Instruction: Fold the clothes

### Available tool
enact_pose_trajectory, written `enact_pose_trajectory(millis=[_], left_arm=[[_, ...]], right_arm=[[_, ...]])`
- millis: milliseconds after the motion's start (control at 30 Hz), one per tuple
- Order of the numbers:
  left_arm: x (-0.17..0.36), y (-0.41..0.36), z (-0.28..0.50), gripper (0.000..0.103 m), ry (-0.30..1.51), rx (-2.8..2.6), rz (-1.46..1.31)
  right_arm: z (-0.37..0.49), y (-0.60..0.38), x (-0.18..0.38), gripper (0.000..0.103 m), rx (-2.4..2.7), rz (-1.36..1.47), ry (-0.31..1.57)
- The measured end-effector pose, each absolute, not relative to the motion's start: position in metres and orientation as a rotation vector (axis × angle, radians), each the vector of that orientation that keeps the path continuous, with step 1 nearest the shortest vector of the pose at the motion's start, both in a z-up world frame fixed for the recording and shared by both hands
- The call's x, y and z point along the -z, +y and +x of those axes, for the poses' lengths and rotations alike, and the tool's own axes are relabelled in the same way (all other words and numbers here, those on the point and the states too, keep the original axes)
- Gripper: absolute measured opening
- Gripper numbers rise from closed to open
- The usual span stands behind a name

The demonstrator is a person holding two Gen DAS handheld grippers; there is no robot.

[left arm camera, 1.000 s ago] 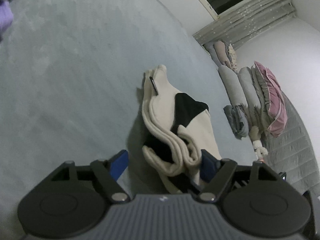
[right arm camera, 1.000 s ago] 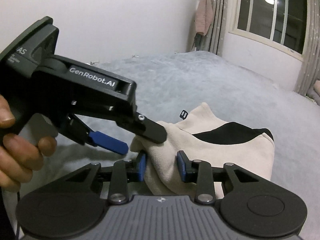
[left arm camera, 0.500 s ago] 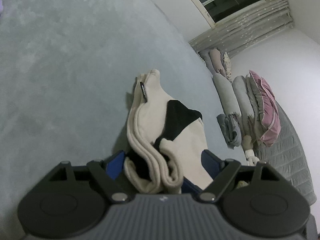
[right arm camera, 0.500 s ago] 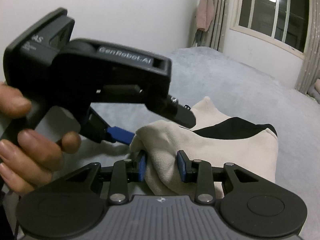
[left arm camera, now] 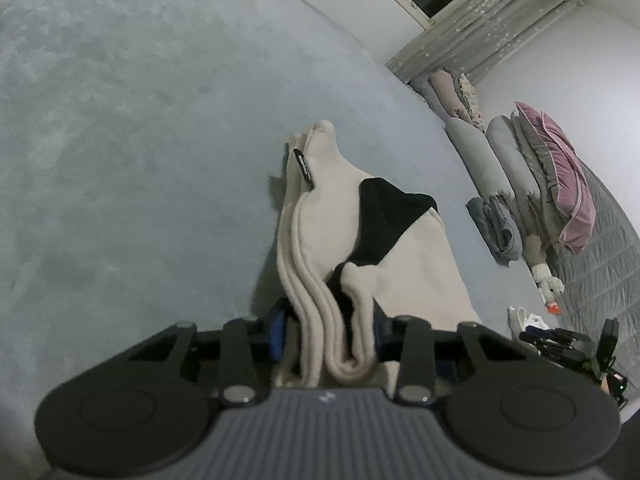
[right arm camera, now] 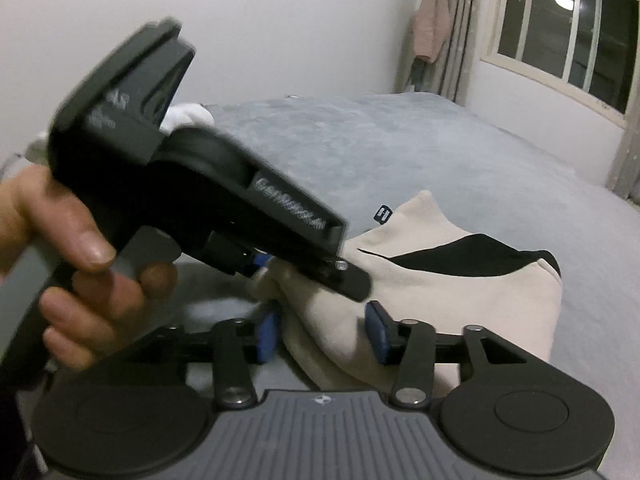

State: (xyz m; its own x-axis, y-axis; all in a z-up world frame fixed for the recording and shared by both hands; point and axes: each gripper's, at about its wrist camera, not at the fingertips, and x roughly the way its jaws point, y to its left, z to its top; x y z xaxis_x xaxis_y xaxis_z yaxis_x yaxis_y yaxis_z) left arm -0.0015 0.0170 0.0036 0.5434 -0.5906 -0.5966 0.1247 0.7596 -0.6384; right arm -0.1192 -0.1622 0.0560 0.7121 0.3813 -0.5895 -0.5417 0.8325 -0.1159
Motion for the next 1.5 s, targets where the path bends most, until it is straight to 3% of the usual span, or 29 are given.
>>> enact_pose_trajectory(millis=[67, 133, 300, 633, 733, 900, 933, 967, 1067, 1300, 1500], left_arm=[[-0.004, 0.015, -0.002, 0.034, 0.908, 0.448, -0.574], [-0.007, 0.012, -0.005, 0.034, 0.906, 0.445, -0.556], [-0.009, 0.015, -0.006, 0.033, 0.915, 0.444, -0.574], [-0.007, 0.018, -0.007, 0.033, 0.912, 0.447, -0.597], [-0.004, 0.024, -0.007, 0.033, 0.923, 0.446, -0.624], [-0.001, 0.023, -0.006, 0.038, 0.94, 0.439, -0.623], [-0.001, 0.023, -0.006, 0.039, 0.941, 0.437, -0.618], [-0.001, 0.023, -0.006, 0.039, 0.942, 0.434, -0.613], [-0.002, 0.023, -0.006, 0.043, 0.945, 0.426, -0.597], [-0.005, 0.022, -0.005, 0.051, 0.952, 0.426, -0.56], [-0.011, 0.019, -0.008, 0.033, 0.941, 0.429, -0.557]], right_arm=[[-0.123, -0.19, -0.069, 0.076, -0.517, -0.225, 0.57], [-0.121, -0.232, -0.08, 0.087, -0.457, -0.084, 0.564], [-0.105, -0.317, -0.065, 0.088, -0.279, 0.3, 0.695], [-0.085, -0.306, -0.025, 0.089, -0.401, 0.571, 0.854], [-0.085, -0.322, -0.019, 0.089, -0.403, 0.769, 0.847], [-0.086, -0.319, -0.016, 0.086, -0.389, 0.777, 0.85], [-0.087, -0.315, -0.016, 0.078, -0.374, 0.751, 0.849], [-0.088, -0.313, -0.016, 0.064, -0.353, 0.73, 0.844], [-0.091, -0.316, -0.019, 0.052, -0.327, 0.705, 0.827], [-0.097, -0.3, -0.039, 0.05, -0.296, 0.518, 0.775], [-0.097, -0.277, -0.052, 0.049, -0.276, 0.411, 0.729]])
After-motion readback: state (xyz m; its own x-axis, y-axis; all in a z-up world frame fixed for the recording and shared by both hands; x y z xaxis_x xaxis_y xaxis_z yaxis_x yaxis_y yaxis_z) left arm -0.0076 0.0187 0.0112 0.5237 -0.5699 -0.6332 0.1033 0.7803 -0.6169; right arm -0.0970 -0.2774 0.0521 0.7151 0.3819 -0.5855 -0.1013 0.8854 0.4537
